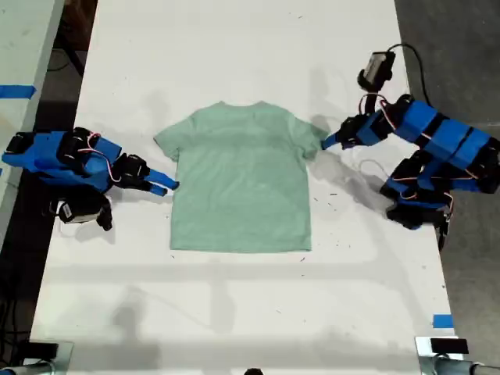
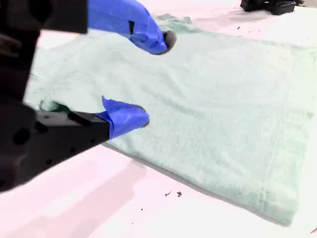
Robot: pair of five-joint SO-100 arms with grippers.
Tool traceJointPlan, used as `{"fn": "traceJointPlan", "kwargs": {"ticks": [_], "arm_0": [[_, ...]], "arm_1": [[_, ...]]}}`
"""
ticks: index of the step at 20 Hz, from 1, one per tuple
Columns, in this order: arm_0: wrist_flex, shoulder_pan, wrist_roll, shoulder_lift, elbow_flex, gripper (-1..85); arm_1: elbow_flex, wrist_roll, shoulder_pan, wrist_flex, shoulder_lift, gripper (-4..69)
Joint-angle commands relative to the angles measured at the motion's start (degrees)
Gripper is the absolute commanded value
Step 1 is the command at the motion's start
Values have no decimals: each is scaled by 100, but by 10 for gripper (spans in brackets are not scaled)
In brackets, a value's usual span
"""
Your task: Fold t shirt
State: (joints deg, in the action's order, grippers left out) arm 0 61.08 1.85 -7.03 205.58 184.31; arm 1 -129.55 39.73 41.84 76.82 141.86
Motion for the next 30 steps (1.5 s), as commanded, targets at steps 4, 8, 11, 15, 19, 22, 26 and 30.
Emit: {"fn": "traceJointPlan", "kwargs": {"ticks": [4, 8, 11, 15, 19, 22, 26, 30], "arm_0": [[0, 53, 9, 35, -35, 200], [0, 53, 9, 35, -35, 200], [0, 53, 18, 35, -35, 200], [0, 53, 18, 35, -35, 200], [0, 53, 18, 35, -35, 200], [0, 53, 18, 35, -35, 200], [0, 53, 18, 35, -35, 200], [0, 53, 18, 35, -35, 200]], "arm_1": [[1635, 896, 835, -1354, -3085, 237], [2153, 993, 940, -1723, -4403, 171], [2232, 967, 940, -1731, -4641, -15], [3955, 1063, 9, -853, -4175, -15], [5748, 949, -1301, -756, -5115, -15], [6442, 844, -1916, -1143, -6100, -15], [6891, 738, -1960, -817, -6645, 172], [5423, 606, -1099, -62, -4597, 1]]}}
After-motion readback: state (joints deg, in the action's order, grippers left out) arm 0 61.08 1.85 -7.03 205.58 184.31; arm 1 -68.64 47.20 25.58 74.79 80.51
